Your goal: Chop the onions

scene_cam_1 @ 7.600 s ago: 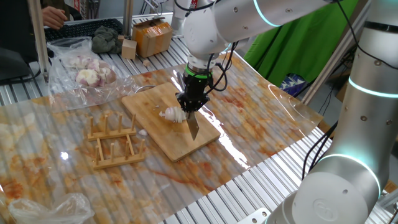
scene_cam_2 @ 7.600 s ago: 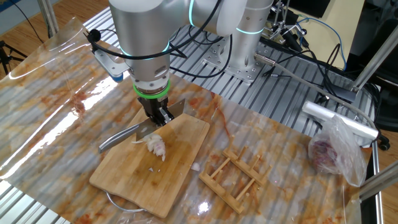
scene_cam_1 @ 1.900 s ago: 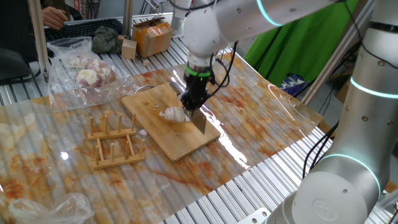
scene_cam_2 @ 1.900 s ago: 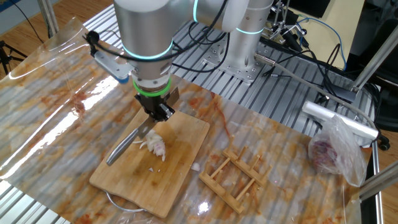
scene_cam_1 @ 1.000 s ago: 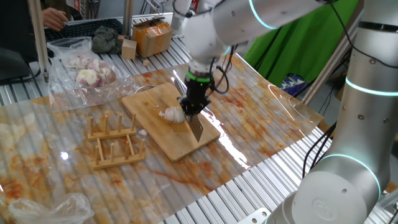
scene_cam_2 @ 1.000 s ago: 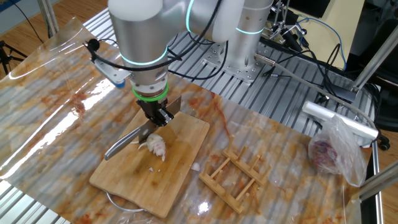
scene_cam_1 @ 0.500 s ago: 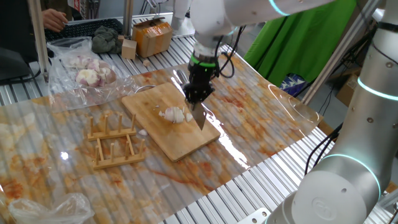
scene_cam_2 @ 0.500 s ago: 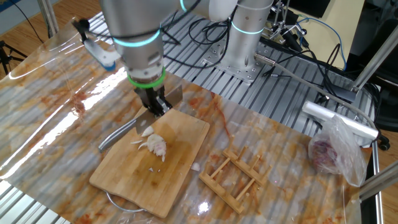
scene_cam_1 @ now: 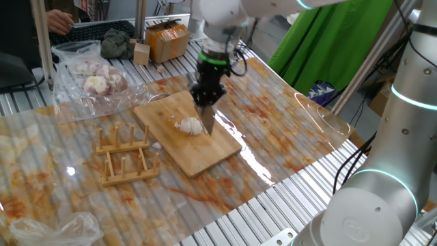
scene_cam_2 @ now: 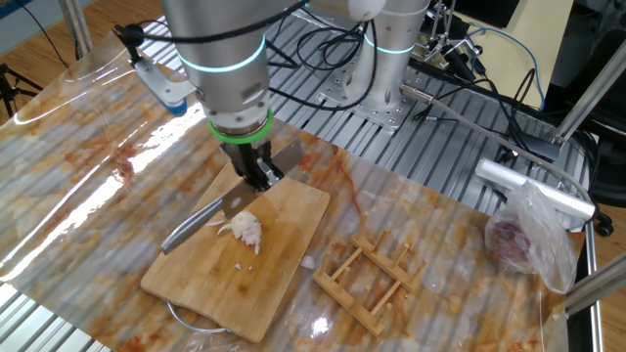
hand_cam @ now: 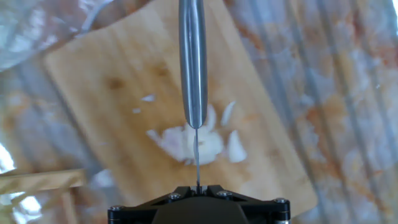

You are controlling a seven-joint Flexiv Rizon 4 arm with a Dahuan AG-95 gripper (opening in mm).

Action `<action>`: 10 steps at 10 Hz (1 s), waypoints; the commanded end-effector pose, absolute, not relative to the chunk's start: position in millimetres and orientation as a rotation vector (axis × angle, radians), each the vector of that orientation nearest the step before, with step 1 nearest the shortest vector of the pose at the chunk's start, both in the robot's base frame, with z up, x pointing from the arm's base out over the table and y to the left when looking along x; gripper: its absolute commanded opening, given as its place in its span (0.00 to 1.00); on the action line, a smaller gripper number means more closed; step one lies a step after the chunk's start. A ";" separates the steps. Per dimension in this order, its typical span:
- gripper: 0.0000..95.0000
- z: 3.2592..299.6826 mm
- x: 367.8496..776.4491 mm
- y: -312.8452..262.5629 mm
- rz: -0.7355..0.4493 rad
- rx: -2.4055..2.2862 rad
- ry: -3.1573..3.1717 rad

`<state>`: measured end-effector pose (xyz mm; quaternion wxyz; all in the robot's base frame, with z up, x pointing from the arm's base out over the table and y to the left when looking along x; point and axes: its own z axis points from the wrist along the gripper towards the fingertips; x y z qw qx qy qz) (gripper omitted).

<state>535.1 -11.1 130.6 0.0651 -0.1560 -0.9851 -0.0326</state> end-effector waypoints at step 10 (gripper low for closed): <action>0.00 153.0 538.8 103.7 -0.093 -0.696 -2.990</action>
